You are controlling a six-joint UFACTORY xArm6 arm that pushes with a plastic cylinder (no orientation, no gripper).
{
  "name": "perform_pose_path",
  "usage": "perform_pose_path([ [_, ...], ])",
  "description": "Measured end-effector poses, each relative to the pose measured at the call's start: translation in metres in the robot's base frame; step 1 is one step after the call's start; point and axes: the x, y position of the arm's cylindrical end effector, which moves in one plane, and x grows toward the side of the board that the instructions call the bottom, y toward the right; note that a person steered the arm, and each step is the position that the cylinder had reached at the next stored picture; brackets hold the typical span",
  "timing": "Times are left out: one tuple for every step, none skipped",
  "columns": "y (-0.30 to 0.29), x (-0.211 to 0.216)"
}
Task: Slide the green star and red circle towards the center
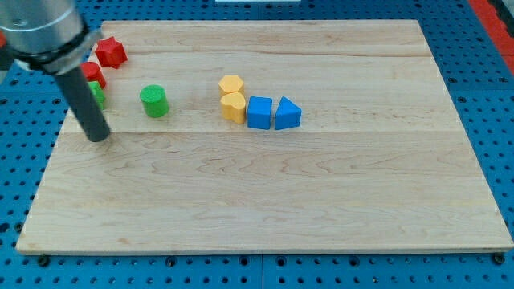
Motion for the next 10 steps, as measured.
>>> perform_pose_path([
  [0.028,-0.054],
  [0.141,-0.060],
  [0.153,-0.052],
  [0.066,0.010],
  [-0.062,0.002],
  [-0.068,-0.021],
  [-0.033,-0.053],
  [0.046,-0.063],
  [0.086,-0.040],
  [-0.019,-0.021],
])
